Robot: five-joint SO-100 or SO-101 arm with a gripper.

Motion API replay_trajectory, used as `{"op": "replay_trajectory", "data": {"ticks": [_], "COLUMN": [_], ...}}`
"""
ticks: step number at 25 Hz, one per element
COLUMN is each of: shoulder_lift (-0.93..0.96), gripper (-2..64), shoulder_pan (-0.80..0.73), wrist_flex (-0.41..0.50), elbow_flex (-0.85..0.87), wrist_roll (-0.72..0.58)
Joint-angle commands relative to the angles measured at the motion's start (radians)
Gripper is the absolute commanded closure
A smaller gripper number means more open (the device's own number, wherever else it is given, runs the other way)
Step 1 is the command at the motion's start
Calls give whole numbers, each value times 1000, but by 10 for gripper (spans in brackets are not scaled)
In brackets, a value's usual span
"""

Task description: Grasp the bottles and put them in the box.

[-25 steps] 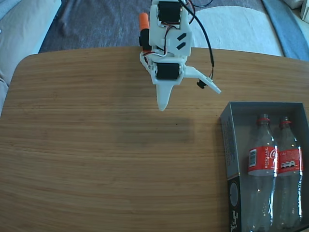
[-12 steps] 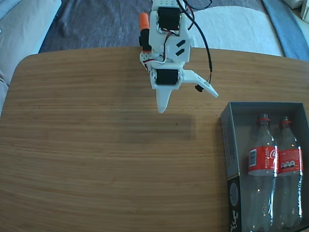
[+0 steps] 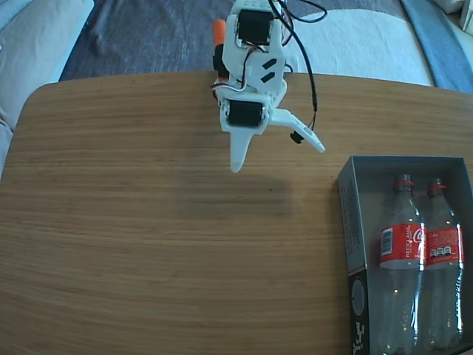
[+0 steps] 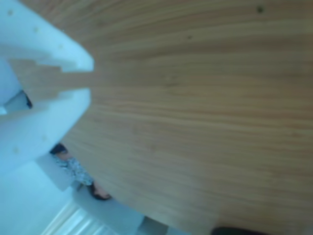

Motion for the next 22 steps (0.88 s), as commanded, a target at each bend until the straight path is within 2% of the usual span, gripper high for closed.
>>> {"op": "replay_trajectory", "data": {"ticks": [1,7,22], "shoulder_lift": [26,120,198], "gripper": [619,619,619], "shoulder_pan": [2,-2,-2], "wrist_flex": [15,54,54], "elbow_flex": [-6,15,44], "wrist_roll": [-8,0,-8]}}
